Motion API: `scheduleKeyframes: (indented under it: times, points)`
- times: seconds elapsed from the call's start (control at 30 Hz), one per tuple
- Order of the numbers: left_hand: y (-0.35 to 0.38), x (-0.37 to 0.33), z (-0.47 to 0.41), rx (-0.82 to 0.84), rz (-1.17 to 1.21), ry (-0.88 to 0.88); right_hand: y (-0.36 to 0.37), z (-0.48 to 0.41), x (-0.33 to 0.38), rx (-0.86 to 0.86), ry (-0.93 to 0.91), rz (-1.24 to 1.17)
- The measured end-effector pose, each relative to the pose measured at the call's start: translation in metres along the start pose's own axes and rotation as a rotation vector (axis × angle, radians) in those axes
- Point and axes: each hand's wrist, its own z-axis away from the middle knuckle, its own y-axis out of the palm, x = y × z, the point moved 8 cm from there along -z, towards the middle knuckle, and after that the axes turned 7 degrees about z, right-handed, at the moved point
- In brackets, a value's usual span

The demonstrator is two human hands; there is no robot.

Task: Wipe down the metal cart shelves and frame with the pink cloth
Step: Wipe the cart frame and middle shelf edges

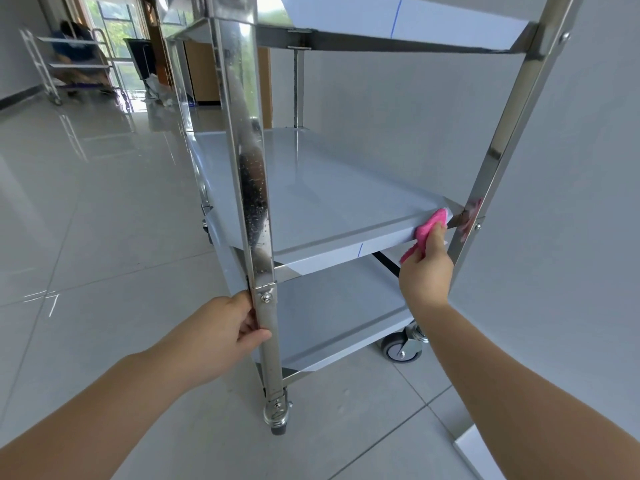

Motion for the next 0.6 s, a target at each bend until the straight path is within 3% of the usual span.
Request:
scheduleKeyframes:
  times: [0.6]
  points:
    - [0.001,-0.003,-0.001,-0.011,-0.015,0.010,0.027,0.053,0.035,0.148,-0.076,0.055]
